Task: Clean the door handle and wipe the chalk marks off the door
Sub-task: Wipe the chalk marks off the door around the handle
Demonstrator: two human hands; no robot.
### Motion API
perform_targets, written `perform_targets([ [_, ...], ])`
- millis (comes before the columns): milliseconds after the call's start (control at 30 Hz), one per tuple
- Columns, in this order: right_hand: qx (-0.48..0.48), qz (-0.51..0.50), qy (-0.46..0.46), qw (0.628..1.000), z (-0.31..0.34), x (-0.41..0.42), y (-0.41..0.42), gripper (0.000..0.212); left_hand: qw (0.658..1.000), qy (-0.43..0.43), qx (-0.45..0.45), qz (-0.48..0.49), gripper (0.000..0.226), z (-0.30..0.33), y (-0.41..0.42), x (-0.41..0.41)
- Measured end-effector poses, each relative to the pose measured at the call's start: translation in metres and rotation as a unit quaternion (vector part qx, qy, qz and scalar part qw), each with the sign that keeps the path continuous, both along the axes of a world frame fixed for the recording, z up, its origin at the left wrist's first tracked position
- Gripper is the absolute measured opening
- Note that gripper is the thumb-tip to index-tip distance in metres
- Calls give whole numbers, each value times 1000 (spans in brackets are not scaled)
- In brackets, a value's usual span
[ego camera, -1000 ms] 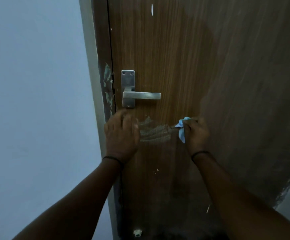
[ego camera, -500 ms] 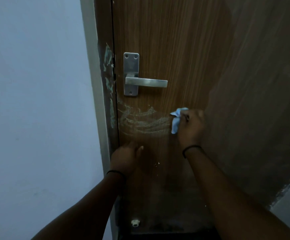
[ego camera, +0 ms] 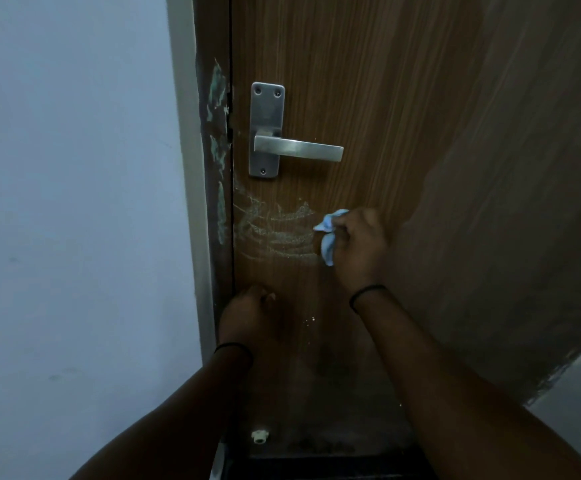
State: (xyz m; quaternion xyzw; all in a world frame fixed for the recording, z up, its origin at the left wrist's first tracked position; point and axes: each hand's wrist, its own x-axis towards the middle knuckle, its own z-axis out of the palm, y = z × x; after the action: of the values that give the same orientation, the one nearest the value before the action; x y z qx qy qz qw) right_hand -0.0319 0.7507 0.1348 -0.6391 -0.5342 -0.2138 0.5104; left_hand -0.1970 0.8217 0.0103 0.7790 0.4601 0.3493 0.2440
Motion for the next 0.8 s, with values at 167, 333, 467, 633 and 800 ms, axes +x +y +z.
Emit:
perform_targets([
  [167, -106, 56, 39, 992, -44, -3, -3, 11, 980, -130, -119, 87, 61, 11, 3, 7],
  [333, -10, -48, 91, 995, -21, 11, -7, 11, 953, -203, -191, 121, 57, 16, 6, 16],
  [467, 22, 8, 42, 999, -3, -15, 9, 10, 932, -242, -242, 116, 53, 22, 6, 19],
  [633, -165, -4, -38, 986, -41, -14, 2, 21, 926, -241, -273, 95, 52, 33, 9, 16],
  [800, 60, -17, 55, 997, -20, 7, -19, 12, 921, -252, -282, 89, 48, 30, 8, 15],
])
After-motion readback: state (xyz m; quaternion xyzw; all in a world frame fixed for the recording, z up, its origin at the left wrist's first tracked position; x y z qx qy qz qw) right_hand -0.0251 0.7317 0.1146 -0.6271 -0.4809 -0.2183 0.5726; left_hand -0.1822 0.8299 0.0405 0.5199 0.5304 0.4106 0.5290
